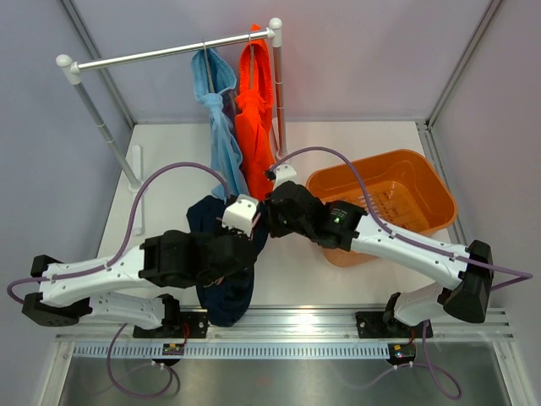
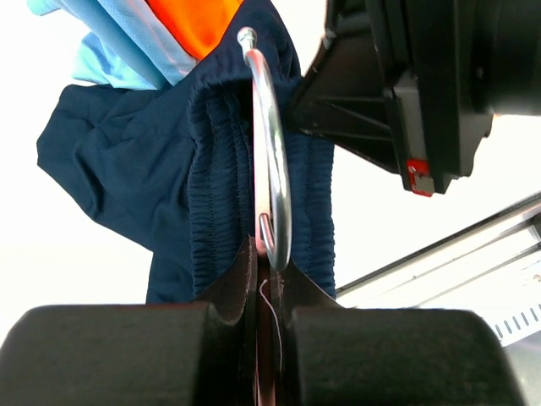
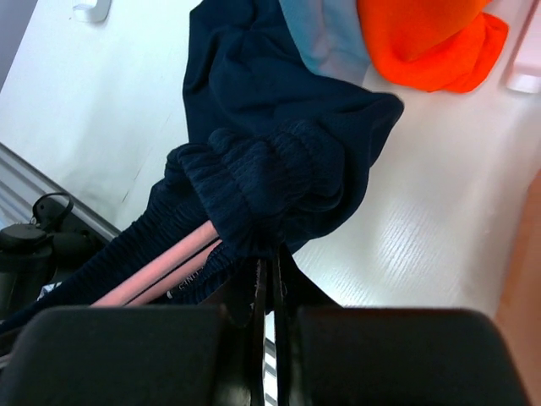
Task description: Remove the shorts from the hanger
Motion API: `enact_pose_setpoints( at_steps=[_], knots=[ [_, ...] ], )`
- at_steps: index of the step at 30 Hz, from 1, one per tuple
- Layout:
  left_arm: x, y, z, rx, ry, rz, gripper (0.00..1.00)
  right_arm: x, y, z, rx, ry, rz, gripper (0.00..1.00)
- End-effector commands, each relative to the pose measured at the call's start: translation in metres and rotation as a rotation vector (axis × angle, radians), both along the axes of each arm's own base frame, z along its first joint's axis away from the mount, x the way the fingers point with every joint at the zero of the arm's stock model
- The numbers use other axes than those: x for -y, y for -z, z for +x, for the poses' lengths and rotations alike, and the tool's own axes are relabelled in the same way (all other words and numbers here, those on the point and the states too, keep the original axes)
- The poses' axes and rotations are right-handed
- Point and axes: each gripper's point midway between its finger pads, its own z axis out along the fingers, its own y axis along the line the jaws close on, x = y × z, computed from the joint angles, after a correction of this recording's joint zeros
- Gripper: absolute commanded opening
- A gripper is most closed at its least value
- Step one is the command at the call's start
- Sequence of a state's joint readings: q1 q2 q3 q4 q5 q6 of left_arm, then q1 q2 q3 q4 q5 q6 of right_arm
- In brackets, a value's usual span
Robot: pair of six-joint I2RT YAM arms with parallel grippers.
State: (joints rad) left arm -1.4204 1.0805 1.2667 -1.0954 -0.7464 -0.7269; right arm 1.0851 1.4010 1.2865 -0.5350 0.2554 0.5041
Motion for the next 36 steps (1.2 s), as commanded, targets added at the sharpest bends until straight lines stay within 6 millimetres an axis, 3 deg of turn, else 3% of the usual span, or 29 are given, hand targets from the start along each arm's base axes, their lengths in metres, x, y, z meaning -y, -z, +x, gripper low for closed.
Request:
enact_pose_setpoints(
  at_steps=[1, 11, 21, 28, 29, 36],
  knots=[
    [0.016, -0.008, -0.015, -0.046, 0.091, -0.091, 0.00, 0.016, -0.029, 0.040, 0.095, 0.142, 0.002, 0.00],
    [0.004, -0.015, -0.031, -0.056, 0.186, -0.121, 0.00, 0.056, -0.040, 0.083, 0.109, 0.261, 0.002, 0.00],
    [0.001, -0.052, -0.038, 0.014, 0.290, -0.281, 0.00, 0.060, -0.029, 0.095, 0.093, 0.272, -0.043, 0.00],
    [-0.001, -0.072, -0.029, 0.099, 0.270, -0.391, 0.00, 0.052, -0.031, 0.086, 0.062, 0.234, 0.012, 0.00],
    [-0.001, -0.085, -0.026, 0.129, 0.255, -0.455, 0.00, 0.053, -0.033, 0.084, 0.062, 0.229, 0.020, 0.00],
    [0.004, -0.110, -0.011, 0.269, 0.215, -0.568, 0.00, 0.044, -0.042, 0.059, 0.041, 0.145, 0.095, 0.00]
  ],
)
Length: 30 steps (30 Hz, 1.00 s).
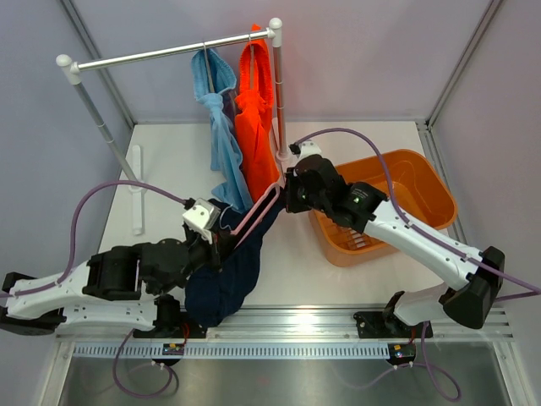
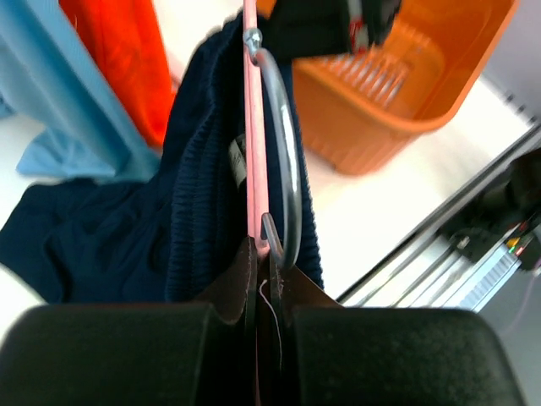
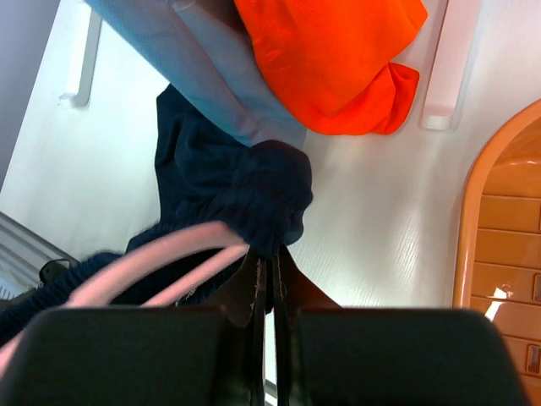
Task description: Remove the shorts from the hanger
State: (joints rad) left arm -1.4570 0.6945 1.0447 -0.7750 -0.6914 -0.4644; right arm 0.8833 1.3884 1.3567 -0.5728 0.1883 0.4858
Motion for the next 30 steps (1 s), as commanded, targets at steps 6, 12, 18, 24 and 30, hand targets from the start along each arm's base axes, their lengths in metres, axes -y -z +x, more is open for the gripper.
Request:
enact_pose_setpoints(
  at_steps=[6, 12, 18, 24, 30],
  knots=[
    [0.028, -0.088, 0.003, 0.127, 0.032, -0.332, 0.00, 0.007, -0.017, -0.004, 0.045, 0.000, 0.041, 0.00],
    [0.023, -0.102, 0.013, 0.184, -0.028, -0.400, 0.00, -0.023, -0.033, -0.034, 0.069, -0.094, 0.063, 0.00],
    [0.010, -0.131, 0.029, 0.265, -0.154, -0.551, 0.00, -0.048, -0.062, -0.081, 0.100, -0.189, 0.117, 0.00],
    [-0.011, -0.153, 0.051, 0.337, -0.362, -0.573, 0.00, -0.054, -0.086, -0.115, 0.130, -0.241, 0.121, 0.00],
    [-0.028, -0.165, 0.080, 0.412, -0.549, -0.498, 0.00, -0.068, -0.100, -0.149, 0.148, -0.337, 0.112, 0.00]
  ],
)
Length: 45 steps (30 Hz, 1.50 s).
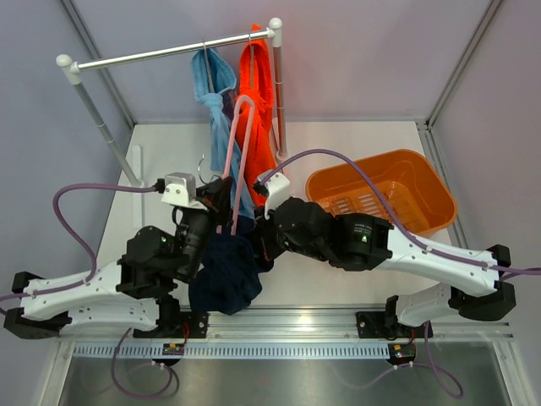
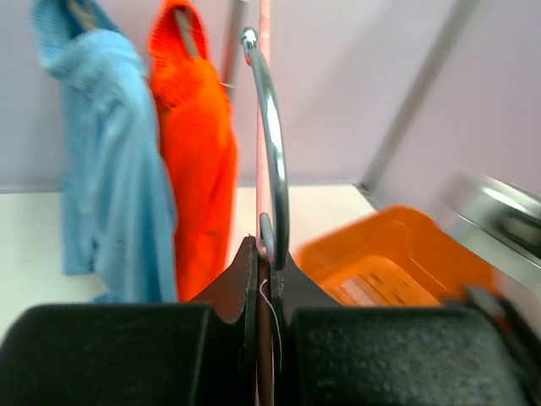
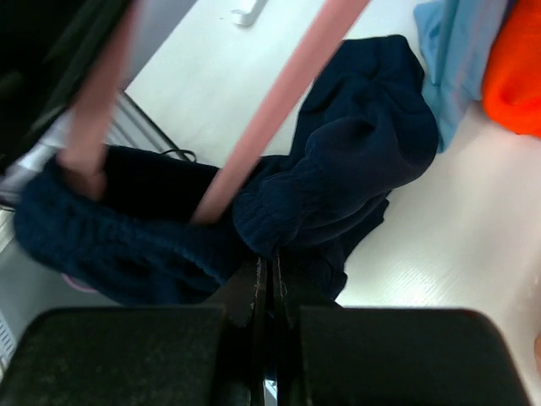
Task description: Remove the shorts from the hanger
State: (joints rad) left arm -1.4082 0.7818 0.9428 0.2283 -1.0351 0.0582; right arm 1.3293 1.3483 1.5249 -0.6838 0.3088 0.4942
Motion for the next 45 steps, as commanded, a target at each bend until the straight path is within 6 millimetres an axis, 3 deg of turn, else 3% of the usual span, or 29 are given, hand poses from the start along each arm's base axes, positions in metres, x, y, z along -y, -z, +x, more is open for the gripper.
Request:
enact_pose_setpoints(
  at_steps=[1, 8, 11, 16, 20, 22, 23, 24, 26, 27, 28, 29, 30, 33, 36, 38, 39, 41, 42, 44, 45],
  knots=[
    [-0.034, -0.042, 0.020, 0.024, -0.178, -0.167, 0.00, -0.003, -0.034, -0.013, 0.045, -0.010, 0.060, 0.00],
    [-0.043, -0.045, 0.049, 0.050, -0.268, -0.137, 0.00, -0.001, -0.056, -0.050, 0.039, -0.140, 0.133, 0.00],
    [-0.052, -0.053, 0.055, 0.050, -0.292, -0.135, 0.00, 0.015, -0.066, -0.042, 0.063, -0.087, 0.128, 0.00],
    [-0.066, -0.069, 0.052, 0.018, -0.306, -0.090, 0.00, 0.056, -0.113, -0.007, 0.193, 0.106, 0.141, 0.00],
    [-0.070, -0.054, 0.046, -0.037, -0.272, -0.047, 0.00, 0.106, -0.164, 0.036, 0.383, 0.360, 0.091, 0.00],
    [-0.070, -0.047, 0.044, -0.055, -0.262, -0.049, 0.00, 0.126, -0.196, 0.048, 0.431, 0.444, 0.125, 0.00],
    [-0.071, -0.042, 0.044, -0.064, -0.261, -0.039, 0.00, 0.146, -0.209, 0.058, 0.486, 0.520, 0.099, 0.00],
    [-0.072, -0.035, 0.043, -0.078, -0.258, -0.017, 0.00, 0.160, -0.232, 0.062, 0.509, 0.578, 0.160, 0.00],
    [-0.072, -0.025, 0.042, -0.094, -0.255, 0.021, 0.00, 0.194, -0.252, 0.069, 0.599, 0.682, 0.106, 0.00],
    [-0.073, -0.023, 0.042, -0.097, -0.254, 0.028, 0.00, 0.215, -0.281, 0.069, 0.603, 0.759, 0.233, 0.00],
    [-0.073, -0.022, 0.041, -0.098, -0.252, 0.037, 0.00, 0.240, -0.289, 0.071, 0.695, 0.794, 0.120, 0.00],
    [-0.073, -0.019, 0.041, -0.102, -0.250, 0.058, 0.00, 0.243, -0.292, 0.073, 0.735, 0.825, 0.111, 0.00],
    [-0.072, -0.019, 0.041, -0.101, -0.245, 0.073, 0.00, 0.281, -0.325, 0.069, 0.713, 0.942, 0.342, 0.00],
    [-0.068, -0.018, 0.040, -0.103, -0.224, 0.097, 0.00, 0.330, -0.352, 0.070, 0.823, 1.063, 0.350, 0.00],
    [-0.062, -0.016, 0.042, -0.106, -0.209, 0.124, 0.00, 0.349, -0.369, 0.074, 0.906, 1.148, 0.334, 0.00],
    [-0.059, -0.013, 0.043, -0.107, -0.206, 0.138, 0.00, 0.355, -0.376, 0.077, 0.947, 1.195, 0.298, 0.00],
    [-0.057, -0.012, 0.044, -0.107, -0.202, 0.142, 0.00, 0.349, -0.375, 0.086, 0.962, 1.212, 0.257, 0.00],
    [-0.053, -0.008, 0.044, -0.110, -0.193, 0.151, 0.00, 0.362, -0.380, 0.092, 0.990, 1.290, 0.238, 0.00],
    [-0.051, -0.005, 0.045, -0.114, -0.188, 0.154, 0.00, 0.352, -0.374, 0.106, 0.990, 1.275, 0.159, 0.00],
    [-0.050, -0.003, 0.045, -0.115, -0.182, 0.159, 0.00, 0.364, -0.375, 0.118, 0.987, 1.331, 0.156, 0.00],
    [-0.049, -0.003, 0.044, -0.117, -0.178, 0.157, 0.00, 0.355, -0.364, 0.135, 0.975, 1.321, 0.082, 0.00]
  ],
)
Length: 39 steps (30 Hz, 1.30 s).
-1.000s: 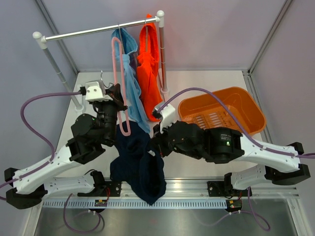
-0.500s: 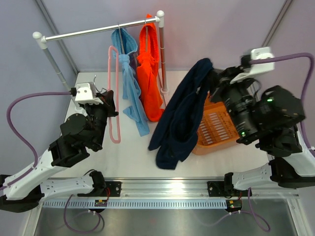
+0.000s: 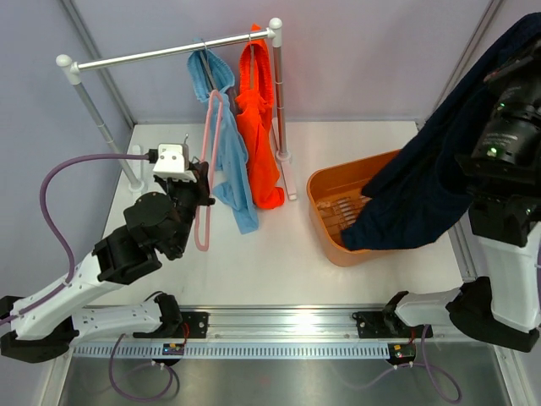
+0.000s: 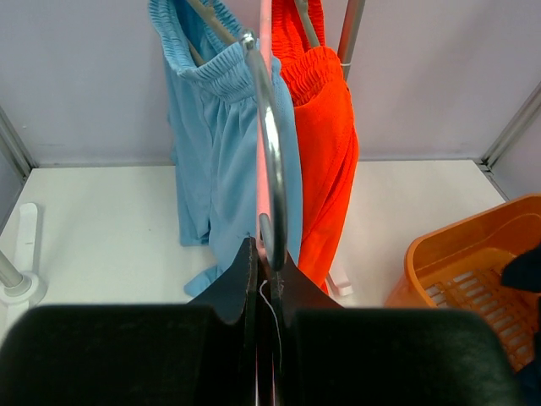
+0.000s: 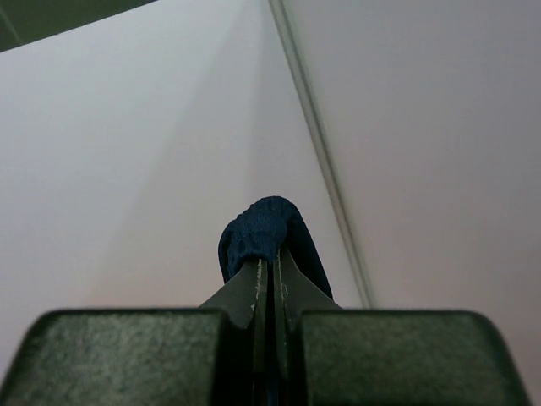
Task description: Remove the shorts from the hanger
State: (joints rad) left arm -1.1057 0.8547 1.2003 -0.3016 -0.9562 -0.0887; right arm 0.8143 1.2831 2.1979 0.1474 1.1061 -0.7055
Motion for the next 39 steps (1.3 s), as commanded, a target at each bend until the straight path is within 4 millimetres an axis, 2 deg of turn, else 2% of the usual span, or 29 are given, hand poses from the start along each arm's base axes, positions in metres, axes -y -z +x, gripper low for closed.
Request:
enact_pose_setpoints(
  at_steps=[1, 5, 7, 8, 10, 11, 16, 18, 19, 21, 22, 23, 24, 25, 26, 27, 28, 30, 31, 32, 33, 34, 36, 39],
  knots=[
    [0.004, -0.005, -0.001, 0.011, 0.029, -0.035, 0.00, -0.030, 0.014, 0.052, -0.060, 0.004, -0.106, 0.00],
    [-0.002, -0.007, -0.005, 0.016, 0.032, -0.042, 0.00, -0.058, 0.057, 0.096, -0.159, -0.079, -0.130, 0.00],
    [-0.006, -0.008, -0.006, 0.018, 0.030, -0.045, 0.00, -0.072, 0.072, 0.108, -0.181, -0.128, -0.122, 0.00],
    [-0.007, -0.008, -0.007, 0.017, 0.029, -0.045, 0.00, -0.081, 0.088, 0.119, -0.232, -0.140, -0.146, 0.00],
    [-0.011, -0.009, -0.008, 0.018, 0.026, -0.050, 0.00, -0.091, 0.101, 0.127, -0.268, -0.168, -0.142, 0.00],
    [-0.012, -0.009, -0.009, 0.018, 0.024, -0.052, 0.00, -0.094, 0.114, 0.133, -0.314, -0.168, -0.158, 0.00],
    [-0.019, -0.011, -0.012, 0.025, 0.020, -0.063, 0.00, -0.089, 0.145, 0.123, -0.344, -0.183, -0.100, 0.00],
    [-0.020, -0.011, -0.012, 0.026, 0.018, -0.065, 0.00, -0.080, 0.166, 0.116, -0.381, -0.152, -0.100, 0.00],
    [-0.021, -0.012, -0.013, 0.026, 0.018, -0.067, 0.00, -0.074, 0.187, 0.116, -0.423, -0.106, -0.094, 0.00],
    [-0.023, -0.012, -0.013, 0.025, 0.009, -0.070, 0.00, -0.061, 0.201, 0.100, -0.426, -0.088, -0.034, 0.00],
    [-0.026, -0.013, -0.013, 0.025, 0.005, -0.072, 0.00, -0.059, 0.231, 0.100, -0.476, -0.075, -0.040, 0.00],
    [-0.030, -0.014, -0.014, 0.023, -0.010, -0.079, 0.00, -0.048, 0.235, 0.083, -0.459, -0.082, -0.009, 0.00],
    [-0.034, -0.014, -0.015, 0.022, -0.021, -0.084, 0.00, -0.047, 0.248, 0.079, -0.452, -0.091, 0.053, 0.00],
    [-0.039, -0.015, -0.016, 0.016, -0.033, -0.080, 0.00, -0.046, 0.282, 0.075, -0.520, -0.087, 0.040, 0.02],
    [-0.048, -0.017, -0.017, 0.014, -0.067, -0.099, 0.00, -0.039, 0.286, 0.061, -0.502, -0.105, 0.080, 0.05],
    [-0.052, -0.018, -0.019, 0.011, -0.074, -0.099, 0.00, -0.041, 0.298, 0.057, -0.501, -0.127, 0.132, 0.07],
    [-0.055, -0.015, -0.020, -0.001, -0.077, -0.074, 0.00, -0.045, 0.326, 0.055, -0.565, -0.155, 0.119, 0.10],
    [-0.057, -0.021, -0.023, -0.013, -0.068, -0.087, 0.00, -0.050, 0.344, 0.047, -0.585, -0.210, 0.160, 0.23],
    [-0.054, -0.016, -0.025, -0.041, -0.037, -0.059, 0.00, -0.050, 0.363, 0.042, -0.633, -0.212, 0.152, 0.31],
    [-0.056, -0.024, -0.028, -0.048, -0.026, -0.067, 0.00, -0.050, 0.371, 0.040, -0.643, -0.215, 0.169, 0.52],
    [-0.055, -0.025, -0.030, -0.062, -0.010, -0.069, 0.00, -0.052, 0.378, 0.039, -0.661, -0.228, 0.172, 0.60],
    [-0.057, -0.018, -0.033, -0.096, -0.003, -0.028, 0.00, -0.053, 0.388, 0.037, -0.682, -0.234, 0.169, 0.67],
    [-0.057, -0.019, -0.037, -0.123, 0.023, -0.023, 0.00, -0.056, 0.393, 0.035, -0.691, -0.259, 0.169, 0.79],
    [-0.064, -0.020, -0.039, -0.150, 0.001, 0.000, 0.00, -0.060, 0.392, 0.034, -0.692, -0.291, 0.173, 0.87]
  ],
)
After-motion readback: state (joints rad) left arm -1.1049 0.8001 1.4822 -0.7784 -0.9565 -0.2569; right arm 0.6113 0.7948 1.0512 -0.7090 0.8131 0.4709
